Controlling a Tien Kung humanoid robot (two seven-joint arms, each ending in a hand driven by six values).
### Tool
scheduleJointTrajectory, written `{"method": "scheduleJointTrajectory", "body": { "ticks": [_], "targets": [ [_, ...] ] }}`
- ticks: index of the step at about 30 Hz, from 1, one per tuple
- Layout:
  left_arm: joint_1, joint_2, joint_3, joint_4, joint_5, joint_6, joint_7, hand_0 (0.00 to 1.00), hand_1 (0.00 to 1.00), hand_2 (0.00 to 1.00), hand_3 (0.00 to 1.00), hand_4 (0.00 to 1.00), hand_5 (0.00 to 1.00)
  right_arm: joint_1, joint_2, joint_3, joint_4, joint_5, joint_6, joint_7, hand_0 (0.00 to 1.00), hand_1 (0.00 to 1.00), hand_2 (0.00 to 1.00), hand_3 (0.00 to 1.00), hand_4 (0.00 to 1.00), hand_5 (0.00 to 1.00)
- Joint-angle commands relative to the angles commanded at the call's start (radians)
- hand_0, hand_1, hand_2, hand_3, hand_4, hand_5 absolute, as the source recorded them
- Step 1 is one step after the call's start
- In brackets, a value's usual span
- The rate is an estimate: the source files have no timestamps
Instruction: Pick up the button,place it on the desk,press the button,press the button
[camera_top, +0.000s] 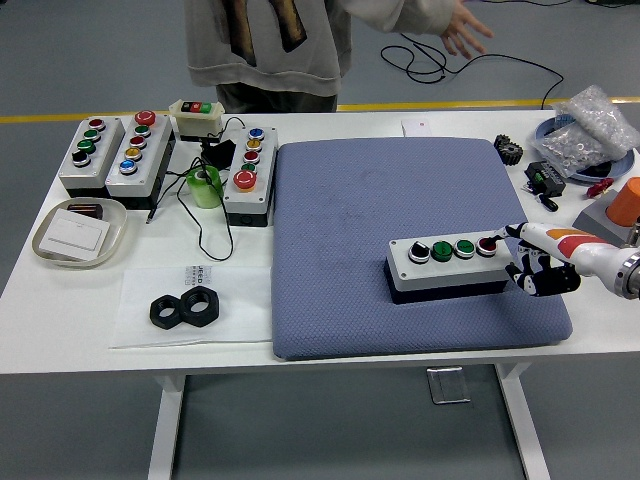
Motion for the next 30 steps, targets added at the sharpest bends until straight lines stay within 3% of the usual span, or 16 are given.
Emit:
{"method": "scheduleJointTrajectory", "body": {
  "ticks": [10, 20, 30],
  "targets": [
    [-0.002, 0.000, 0.004, 0.000, -0.006, -0.001, -0.001, 0.728, 0.829, 0.881, 0.830, 0.647, 0.998, 0.002, -0.002, 0.006, 0.014, -0.002, 0.002, -0.002, 0.244, 0.085, 0.217, 0.770, 0.484, 0.002],
    [-0.005, 0.002, 0.004, 0.000, -0.008, -0.002, -0.002, 0.726, 0.830, 0.881, 0.830, 0.647, 0.998, 0.001, -0.015, 0.056, 0.079, 0.000, -0.015, 0.004, 0.244, 0.085, 0.217, 0.777, 0.485, 0.002],
    [-0.005, 0.000, 0.005, 0.000, -0.012, -0.001, -0.003, 0.726, 0.830, 0.881, 0.832, 0.647, 0.998, 0.006, 0.021, 0.030, 0.082, -0.007, -0.015, 0.000, 0.245, 0.087, 0.218, 0.777, 0.485, 0.002]
  ]
}}
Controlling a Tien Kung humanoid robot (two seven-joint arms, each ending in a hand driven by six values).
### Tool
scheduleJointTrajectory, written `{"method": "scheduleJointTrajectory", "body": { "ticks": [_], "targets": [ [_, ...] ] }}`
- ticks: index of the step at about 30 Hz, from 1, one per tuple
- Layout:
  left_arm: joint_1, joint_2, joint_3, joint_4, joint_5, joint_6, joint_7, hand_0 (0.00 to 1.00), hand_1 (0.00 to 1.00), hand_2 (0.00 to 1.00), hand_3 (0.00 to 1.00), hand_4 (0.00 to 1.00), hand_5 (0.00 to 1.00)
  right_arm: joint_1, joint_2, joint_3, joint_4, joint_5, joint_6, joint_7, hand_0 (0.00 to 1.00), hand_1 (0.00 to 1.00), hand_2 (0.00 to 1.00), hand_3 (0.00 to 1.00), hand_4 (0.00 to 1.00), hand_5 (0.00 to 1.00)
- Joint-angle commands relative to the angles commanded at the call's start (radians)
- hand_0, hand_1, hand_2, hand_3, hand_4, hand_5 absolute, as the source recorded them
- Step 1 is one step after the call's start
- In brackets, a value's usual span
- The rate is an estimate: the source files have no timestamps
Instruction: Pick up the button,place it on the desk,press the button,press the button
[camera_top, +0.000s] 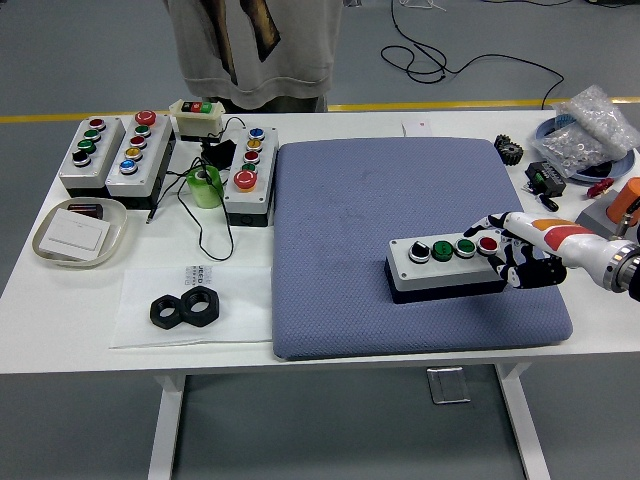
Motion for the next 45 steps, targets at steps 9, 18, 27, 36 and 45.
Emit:
{"method": "scheduleJointTrajectory", "body": {
  "ticks": [9, 18, 27, 36, 45],
  "targets": [
    [-0.002, 0.001, 0.004, -0.001, -0.004, 0.000, -0.002, 0.724, 0.829, 0.881, 0.832, 0.646, 0.998, 0.010, 0.012, -0.018, -0.018, -0.001, 0.005, -0.004, 0.245, 0.086, 0.218, 0.778, 0.489, 0.002],
    [-0.003, 0.001, 0.001, -0.001, -0.001, 0.000, 0.000, 0.721, 0.830, 0.881, 0.832, 0.645, 0.998, 0.016, 0.017, -0.048, -0.043, 0.001, 0.007, -0.003, 0.246, 0.087, 0.218, 0.778, 0.491, 0.002],
    [0.001, -0.001, -0.008, -0.001, 0.013, 0.002, 0.003, 0.723, 0.830, 0.881, 0.832, 0.646, 0.998, 0.012, 0.020, -0.070, -0.051, 0.000, 0.012, -0.006, 0.246, 0.087, 0.218, 0.780, 0.492, 0.002],
    [0.004, -0.001, -0.011, -0.001, 0.019, 0.003, 0.005, 0.724, 0.830, 0.881, 0.832, 0.644, 0.998, 0.010, 0.022, -0.080, -0.055, -0.001, 0.016, -0.008, 0.246, 0.087, 0.219, 0.781, 0.493, 0.002],
    [0.007, 0.000, -0.014, -0.001, 0.023, 0.003, 0.006, 0.723, 0.831, 0.881, 0.832, 0.645, 0.998, 0.004, 0.014, -0.015, -0.019, 0.000, 0.001, -0.002, 0.251, 0.089, 0.221, 0.785, 0.498, 0.002]
  ]
}}
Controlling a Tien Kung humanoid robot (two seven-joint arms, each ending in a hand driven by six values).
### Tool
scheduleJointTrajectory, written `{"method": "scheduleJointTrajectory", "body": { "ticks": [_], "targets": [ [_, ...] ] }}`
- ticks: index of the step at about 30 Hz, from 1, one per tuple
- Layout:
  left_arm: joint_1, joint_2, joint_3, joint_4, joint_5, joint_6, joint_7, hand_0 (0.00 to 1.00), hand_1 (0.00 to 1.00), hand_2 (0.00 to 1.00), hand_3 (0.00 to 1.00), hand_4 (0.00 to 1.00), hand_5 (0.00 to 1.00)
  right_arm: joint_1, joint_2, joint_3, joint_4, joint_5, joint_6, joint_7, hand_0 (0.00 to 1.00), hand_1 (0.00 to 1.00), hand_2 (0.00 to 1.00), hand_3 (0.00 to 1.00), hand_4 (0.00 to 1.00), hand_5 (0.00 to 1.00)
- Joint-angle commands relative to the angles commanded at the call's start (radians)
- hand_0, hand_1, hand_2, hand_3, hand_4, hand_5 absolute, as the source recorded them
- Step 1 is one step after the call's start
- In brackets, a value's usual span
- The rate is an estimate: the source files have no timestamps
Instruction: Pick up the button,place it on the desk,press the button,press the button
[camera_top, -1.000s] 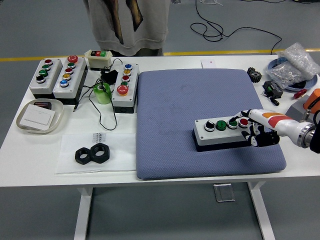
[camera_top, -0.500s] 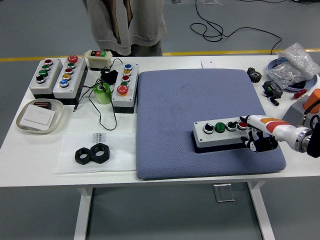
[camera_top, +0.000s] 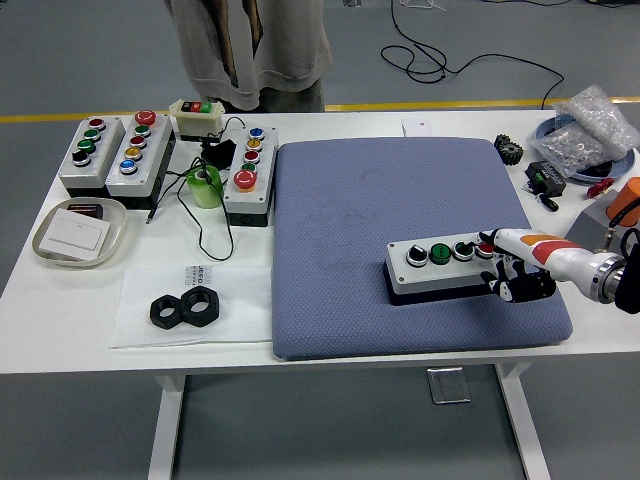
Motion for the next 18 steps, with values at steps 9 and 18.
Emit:
{"method": "scheduleJointTrajectory", "body": {
  "ticks": [9, 18],
  "targets": [
    [-0.003, 0.001, 0.006, 0.000, -0.010, -0.001, -0.002, 0.724, 0.830, 0.881, 0.832, 0.645, 0.998, -0.015, -0.016, 0.087, 0.038, 0.068, -0.093, 0.001, 0.279, 0.112, 0.258, 0.837, 0.572, 0.002],
    [-0.005, 0.001, 0.010, 0.000, -0.016, -0.001, -0.004, 0.719, 0.830, 0.881, 0.831, 0.648, 0.998, -0.034, -0.010, 0.174, 0.001, 0.110, -0.190, -0.052, 0.364, 0.418, 0.665, 0.998, 0.599, 0.270]
  ]
}}
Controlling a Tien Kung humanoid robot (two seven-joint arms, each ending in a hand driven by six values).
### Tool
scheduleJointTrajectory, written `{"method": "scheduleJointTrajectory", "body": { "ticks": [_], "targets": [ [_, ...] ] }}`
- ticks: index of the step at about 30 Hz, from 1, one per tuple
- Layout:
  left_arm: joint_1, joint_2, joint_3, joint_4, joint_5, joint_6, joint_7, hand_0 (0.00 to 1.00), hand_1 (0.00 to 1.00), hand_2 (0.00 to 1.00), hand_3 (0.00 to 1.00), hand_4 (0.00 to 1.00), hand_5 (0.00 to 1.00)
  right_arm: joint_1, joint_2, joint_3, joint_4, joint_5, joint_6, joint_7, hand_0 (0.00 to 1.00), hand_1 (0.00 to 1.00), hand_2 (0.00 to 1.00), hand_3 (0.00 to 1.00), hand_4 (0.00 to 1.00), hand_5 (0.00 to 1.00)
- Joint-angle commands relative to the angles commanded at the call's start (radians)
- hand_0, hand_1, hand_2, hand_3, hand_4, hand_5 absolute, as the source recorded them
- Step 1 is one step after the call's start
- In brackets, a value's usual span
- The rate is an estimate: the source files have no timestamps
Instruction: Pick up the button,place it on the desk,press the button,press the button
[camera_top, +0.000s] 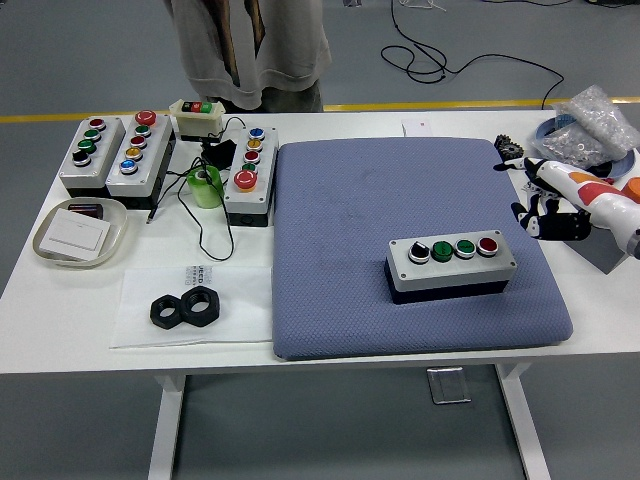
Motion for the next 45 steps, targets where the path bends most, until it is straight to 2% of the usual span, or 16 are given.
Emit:
{"method": "scheduleJointTrajectory", "body": {
  "ticks": [2, 5, 6, 11, 12, 17, 18, 22, 27, 29, 30, 35, 36, 41, 42, 45],
  "targets": [
    [0.000, 0.000, -0.001, 0.000, 0.002, 0.000, 0.001, 0.719, 0.830, 0.881, 0.831, 0.648, 0.998, -0.011, 0.006, 0.033, -0.011, 0.076, -0.070, 0.047, 0.364, 0.418, 0.665, 0.998, 0.599, 0.270],
    [0.000, 0.000, -0.003, 0.000, 0.004, 0.000, 0.002, 0.719, 0.830, 0.881, 0.831, 0.648, 0.998, -0.021, 0.012, 0.064, -0.018, 0.167, -0.112, 0.084, 0.364, 0.418, 0.665, 0.998, 0.599, 0.270],
    [0.000, 0.000, -0.003, 0.000, 0.005, 0.000, 0.002, 0.723, 0.830, 0.881, 0.831, 0.648, 0.998, -0.025, 0.015, 0.073, -0.020, 0.184, -0.121, 0.093, 0.852, 0.802, 0.953, 0.998, 0.619, 0.396],
    [0.000, 0.000, -0.003, 0.000, 0.006, 0.000, 0.003, 0.723, 0.830, 0.881, 0.831, 0.648, 0.998, -0.065, 0.041, 0.157, -0.040, 0.375, -0.170, 0.194, 0.852, 0.802, 0.953, 0.998, 0.619, 0.396],
    [0.000, 0.000, -0.003, 0.000, 0.005, 0.000, 0.003, 0.727, 0.830, 0.881, 0.831, 0.647, 0.998, -0.069, 0.043, 0.166, -0.042, 0.421, -0.173, 0.208, 0.948, 0.878, 0.979, 0.993, 0.629, 0.405],
    [-0.001, 0.000, -0.001, 0.000, 0.002, -0.001, 0.001, 0.727, 0.830, 0.881, 0.831, 0.647, 0.998, -0.102, 0.087, 0.262, -0.076, 0.629, -0.206, 0.316, 0.948, 0.878, 0.979, 0.993, 0.629, 0.405],
    [-0.001, 0.000, -0.001, 0.000, 0.002, -0.001, 0.001, 0.727, 0.830, 0.881, 0.831, 0.647, 0.998, -0.106, 0.093, 0.277, -0.084, 0.674, -0.212, 0.325, 0.953, 0.884, 0.952, 0.950, 0.627, 0.442],
    [-0.002, 0.000, -0.002, -0.001, 0.005, -0.001, 0.002, 0.727, 0.830, 0.881, 0.831, 0.647, 0.998, -0.122, 0.101, 0.307, -0.105, 0.839, -0.225, 0.325, 0.953, 0.884, 0.952, 0.950, 0.627, 0.442],
    [-0.001, -0.002, -0.010, 0.002, 0.014, 0.001, 0.004, 0.729, 0.830, 0.881, 0.831, 0.649, 0.998, -0.143, 0.111, 0.322, -0.139, 1.035, -0.211, 0.303, 0.948, 0.865, 0.918, 0.910, 0.619, 0.451],
    [-0.001, -0.002, -0.011, 0.002, 0.015, 0.001, 0.004, 0.729, 0.830, 0.881, 0.831, 0.649, 0.998, -0.152, 0.114, 0.326, -0.149, 1.054, -0.202, 0.295, 0.948, 0.865, 0.918, 0.910, 0.619, 0.451],
    [-0.001, -0.002, -0.011, 0.002, 0.016, 0.001, 0.003, 0.729, 0.831, 0.881, 0.831, 0.648, 0.998, -0.157, 0.116, 0.328, -0.153, 1.053, -0.198, 0.291, 0.931, 0.848, 0.892, 0.870, 0.603, 0.546],
    [0.001, -0.002, -0.016, 0.001, 0.025, 0.002, 0.006, 0.729, 0.831, 0.881, 0.831, 0.648, 0.998, -0.188, 0.130, 0.340, -0.160, 1.041, -0.171, 0.260, 0.931, 0.848, 0.892, 0.870, 0.603, 0.546],
    [0.001, -0.002, -0.018, 0.001, 0.028, 0.003, 0.007, 0.732, 0.831, 0.881, 0.831, 0.647, 0.998, -0.192, 0.132, 0.342, -0.160, 1.038, -0.168, 0.252, 0.931, 0.842, 0.875, 0.859, 0.550, 0.682],
    [0.003, -0.005, -0.032, 0.002, 0.049, 0.004, 0.013, 0.732, 0.831, 0.881, 0.831, 0.647, 0.998, -0.207, 0.138, 0.332, -0.160, 1.037, -0.154, 0.233, 0.931, 0.842, 0.875, 0.859, 0.550, 0.682],
    [0.004, -0.006, -0.036, 0.003, 0.052, 0.004, 0.013, 0.734, 0.832, 0.881, 0.830, 0.646, 0.998, -0.210, 0.139, 0.330, -0.159, 1.039, -0.151, 0.231, 0.934, 0.843, 0.871, 0.852, 0.536, 0.733],
    [0.007, -0.007, -0.039, 0.004, 0.054, 0.005, 0.013, 0.734, 0.832, 0.881, 0.830, 0.646, 0.998, -0.216, 0.139, 0.329, -0.156, 1.044, -0.147, 0.229, 0.934, 0.843, 0.871, 0.852, 0.536, 0.733]
  ]
}}
